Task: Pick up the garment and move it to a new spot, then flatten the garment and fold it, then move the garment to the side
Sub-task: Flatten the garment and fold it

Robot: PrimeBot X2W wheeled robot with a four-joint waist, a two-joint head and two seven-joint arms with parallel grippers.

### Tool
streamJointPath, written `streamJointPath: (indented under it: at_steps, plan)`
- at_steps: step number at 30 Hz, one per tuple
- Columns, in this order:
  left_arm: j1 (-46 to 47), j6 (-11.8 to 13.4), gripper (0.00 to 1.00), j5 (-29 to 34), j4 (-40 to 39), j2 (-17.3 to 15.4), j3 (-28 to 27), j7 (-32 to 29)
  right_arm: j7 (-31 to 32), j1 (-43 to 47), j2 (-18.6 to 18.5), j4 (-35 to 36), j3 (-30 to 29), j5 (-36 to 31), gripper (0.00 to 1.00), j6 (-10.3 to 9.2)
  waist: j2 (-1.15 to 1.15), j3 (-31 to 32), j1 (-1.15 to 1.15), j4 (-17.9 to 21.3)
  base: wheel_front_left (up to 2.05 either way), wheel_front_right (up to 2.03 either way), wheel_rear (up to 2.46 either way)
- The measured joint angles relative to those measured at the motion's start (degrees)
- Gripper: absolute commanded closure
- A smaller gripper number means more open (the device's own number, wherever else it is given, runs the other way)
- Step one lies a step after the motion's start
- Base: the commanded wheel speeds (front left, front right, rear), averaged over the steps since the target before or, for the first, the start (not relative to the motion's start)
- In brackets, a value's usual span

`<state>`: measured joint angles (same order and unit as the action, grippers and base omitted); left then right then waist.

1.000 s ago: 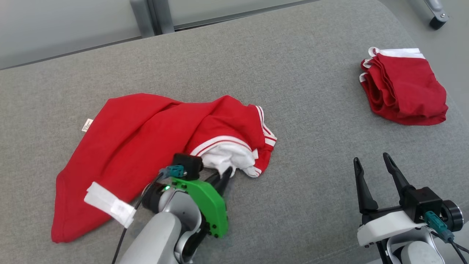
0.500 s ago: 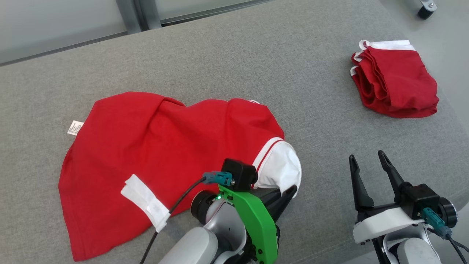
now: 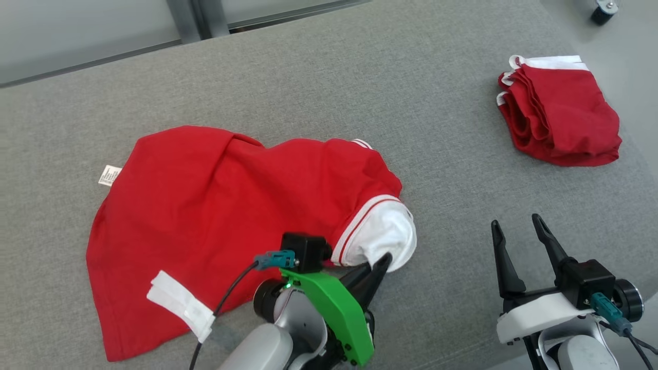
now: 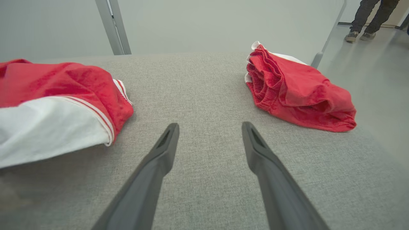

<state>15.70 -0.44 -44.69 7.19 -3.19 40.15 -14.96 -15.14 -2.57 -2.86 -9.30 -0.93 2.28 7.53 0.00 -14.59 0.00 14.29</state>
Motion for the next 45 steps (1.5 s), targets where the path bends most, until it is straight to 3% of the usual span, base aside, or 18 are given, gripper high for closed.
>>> streamJointPath:
  at_steps: [4,10,17,18,20,21,22,23,28,34,38,45]
  plan:
    - [1.3,0.6,1.0,-4.5,-2.4,0.3,-0.8,0.5,0.0,-0.1,0.0,0.0,0.5,-0.4,0.0,0.0,0.0,0.7,0.0,-1.0,0.0,0.0,0.0]
    - [5.9,5.6,1.0,-17.4,-4.1,0.3,-3.5,6.2,0.0,-0.6,0.0,-0.2,1.1,-0.9,0.0,0.0,0.0,1.9,0.0,-2.2,0.0,0.0,0.0]
    - [11.8,10.3,1.0,-25.9,6.3,0.4,-4.6,11.9,0.0,-0.6,0.0,-0.6,2.0,-0.8,0.0,0.0,0.0,1.7,0.0,-1.9,0.0,0.0,0.0]
    - [12.5,10.6,0.87,-26.4,8.3,0.4,-4.6,13.1,0.0,-0.6,0.0,-0.6,2.3,-0.7,0.0,0.0,0.0,1.7,0.0,-1.8,0.0,0.0,0.0]
    - [14.2,10.7,0.71,-27.2,11.9,0.4,-4.1,14.7,0.0,-0.6,0.0,-0.8,2.7,-0.4,0.0,0.0,0.0,1.5,0.0,-1.4,0.0,0.0,0.0]
    - [15.1,10.7,0.58,-27.4,13.5,0.4,-3.8,15.6,0.0,-0.6,0.0,-0.9,2.9,-0.4,0.0,0.0,0.0,1.4,0.0,-1.2,0.0,0.0,0.0]
    - [15.8,10.7,0.35,-27.9,14.8,0.4,-3.6,16.5,0.0,-0.6,0.0,-0.9,3.1,-0.3,0.0,0.0,0.0,1.3,0.0,-1.0,0.0,0.0,0.0]
    - [16.6,10.7,0.0,-28.2,16.2,0.4,-3.3,17.3,0.0,-0.6,0.0,-1.0,3.2,-0.3,0.0,0.0,0.0,1.2,0.0,-0.9,0.0,0.0,0.0]
    - [19.3,9.6,0.0,-29.5,20.1,0.4,-0.8,19.9,0.0,-0.6,0.0,-1.1,3.0,0.1,0.0,0.0,0.0,1.0,0.0,-0.2,0.0,0.0,0.0]
    - [22.2,8.0,0.0,-24.5,20.1,0.1,3.3,21.6,0.0,-0.3,0.0,-1.1,2.3,0.1,0.0,0.0,0.0,1.3,0.0,-0.4,0.0,0.0,0.0]
    - [23.4,8.1,0.0,-21.6,19.2,-1.3,6.0,20.6,0.0,-0.3,0.0,-1.1,2.2,0.1,0.0,0.0,0.0,1.2,0.0,-0.8,0.0,0.0,0.0]
    - [26.1,9.6,0.0,-19.6,21.9,-5.0,5.7,19.5,0.0,-1.1,0.0,-1.0,2.7,0.1,0.0,0.0,0.0,0.5,0.0,-0.8,0.0,0.0,0.0]
